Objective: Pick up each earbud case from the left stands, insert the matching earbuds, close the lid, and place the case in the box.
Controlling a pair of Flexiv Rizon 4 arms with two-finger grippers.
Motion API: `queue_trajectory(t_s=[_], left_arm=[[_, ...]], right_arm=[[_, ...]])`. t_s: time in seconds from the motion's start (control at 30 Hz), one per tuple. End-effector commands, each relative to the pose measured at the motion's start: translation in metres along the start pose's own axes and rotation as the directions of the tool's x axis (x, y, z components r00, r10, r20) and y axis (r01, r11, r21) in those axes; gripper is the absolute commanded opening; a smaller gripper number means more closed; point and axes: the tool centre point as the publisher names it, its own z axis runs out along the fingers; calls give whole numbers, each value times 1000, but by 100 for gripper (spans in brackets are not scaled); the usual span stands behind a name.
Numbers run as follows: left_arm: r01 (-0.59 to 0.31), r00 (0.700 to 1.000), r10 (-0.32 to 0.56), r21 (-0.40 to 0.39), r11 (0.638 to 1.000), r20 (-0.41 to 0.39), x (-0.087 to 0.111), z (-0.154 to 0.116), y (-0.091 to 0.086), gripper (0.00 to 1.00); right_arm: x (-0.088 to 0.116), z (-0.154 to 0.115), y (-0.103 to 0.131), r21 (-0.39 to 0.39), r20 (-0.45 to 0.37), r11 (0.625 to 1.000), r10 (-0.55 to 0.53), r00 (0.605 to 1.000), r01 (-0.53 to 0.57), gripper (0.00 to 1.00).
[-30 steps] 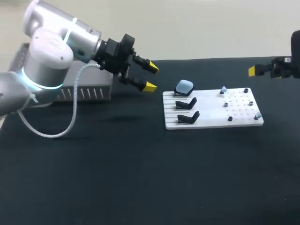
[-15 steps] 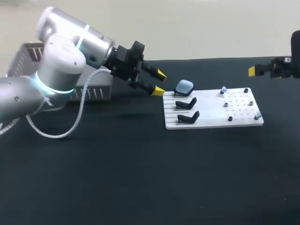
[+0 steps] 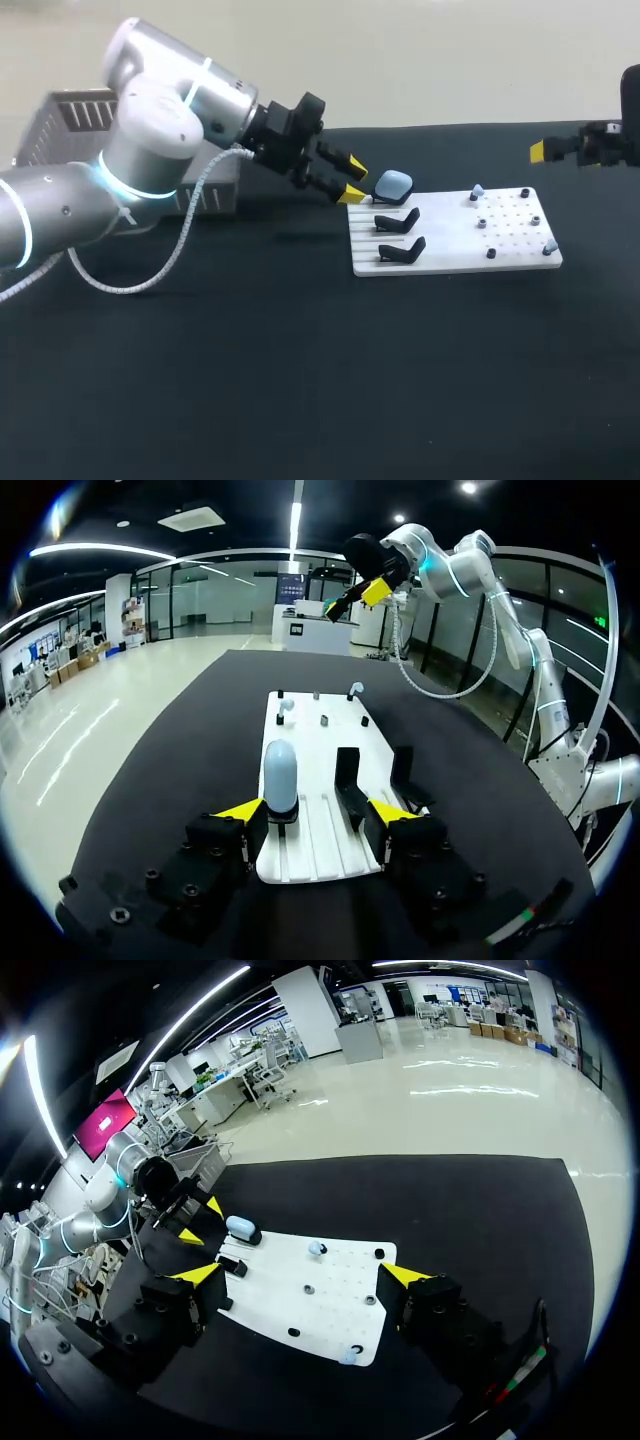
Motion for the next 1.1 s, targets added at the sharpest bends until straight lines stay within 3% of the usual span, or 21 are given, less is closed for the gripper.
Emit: queue_trajectory(t_s=[0.03,0.2,0.47,0.57,1.1], left_arm=[[5,1000,-4,13,1000,-12,1,5,11,64],[15,1000,-15,12,1000,-21,2,10,14,69],[18,999,-18,14,1000,-31,1,18,16,60],[19,999,-18,12,1000,-28,1,18,16,50],[24,999,-25,-8,1000,-21,2,21,19,47]], right_arm=[[0,0,0,2,0,1000,0,1000,0,100],[0,0,0,2,0,1000,0,1000,0,100],[0,0,0,2,0,1000,0,1000,0,100],[0,0,0,2,0,1000,0,1000,0,100],[0,0,0,2,0,1000,0,1000,0,100]])
